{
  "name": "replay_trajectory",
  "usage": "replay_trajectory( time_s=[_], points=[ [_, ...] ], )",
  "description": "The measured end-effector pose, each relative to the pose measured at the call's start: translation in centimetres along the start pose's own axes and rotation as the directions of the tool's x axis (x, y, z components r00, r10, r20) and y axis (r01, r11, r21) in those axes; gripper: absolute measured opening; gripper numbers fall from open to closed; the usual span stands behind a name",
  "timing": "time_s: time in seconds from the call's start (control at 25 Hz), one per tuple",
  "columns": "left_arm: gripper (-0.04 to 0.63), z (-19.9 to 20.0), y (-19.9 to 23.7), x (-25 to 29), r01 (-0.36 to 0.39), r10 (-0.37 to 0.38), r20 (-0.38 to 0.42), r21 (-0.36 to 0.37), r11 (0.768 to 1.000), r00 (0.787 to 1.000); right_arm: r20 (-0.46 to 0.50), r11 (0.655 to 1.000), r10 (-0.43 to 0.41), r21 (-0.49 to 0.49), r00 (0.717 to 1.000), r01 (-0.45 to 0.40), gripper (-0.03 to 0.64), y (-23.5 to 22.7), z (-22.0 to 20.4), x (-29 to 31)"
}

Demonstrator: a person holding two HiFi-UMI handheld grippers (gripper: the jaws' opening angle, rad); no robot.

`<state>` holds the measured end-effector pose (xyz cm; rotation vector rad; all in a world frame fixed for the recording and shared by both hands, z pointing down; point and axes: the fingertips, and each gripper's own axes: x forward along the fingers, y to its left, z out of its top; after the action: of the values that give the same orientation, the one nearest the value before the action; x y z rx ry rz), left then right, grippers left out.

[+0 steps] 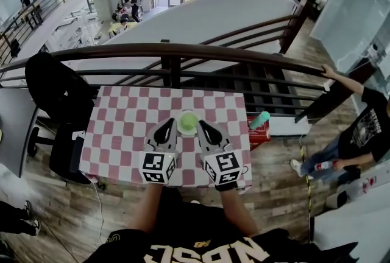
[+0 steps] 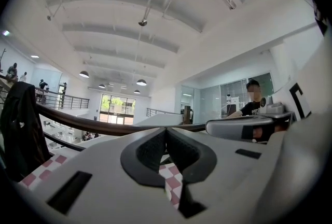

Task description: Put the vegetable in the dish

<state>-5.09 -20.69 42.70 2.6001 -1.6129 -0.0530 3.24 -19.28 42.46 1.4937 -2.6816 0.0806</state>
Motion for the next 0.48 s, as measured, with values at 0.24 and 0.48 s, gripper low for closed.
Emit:
replay_trajectory(
  time_s=[0.24,0.48],
  points=[
    [0.023,0.6,-2.1,-1.4,0.024,-0.025,0.009,0.057,0.998,1.000,0.022,1.000,-0.007,0.000,1.000,0.007,0.025,1.0,0.5,-1.8],
    [0.023,0.3,-3.8,-2.0,0.052,-0.052,0.001,0.069,0.996,0.999,0.031,1.000,-0.011,-0.011,0.999,0.011,0.025,1.6,0.3,-3.0]
  ],
)
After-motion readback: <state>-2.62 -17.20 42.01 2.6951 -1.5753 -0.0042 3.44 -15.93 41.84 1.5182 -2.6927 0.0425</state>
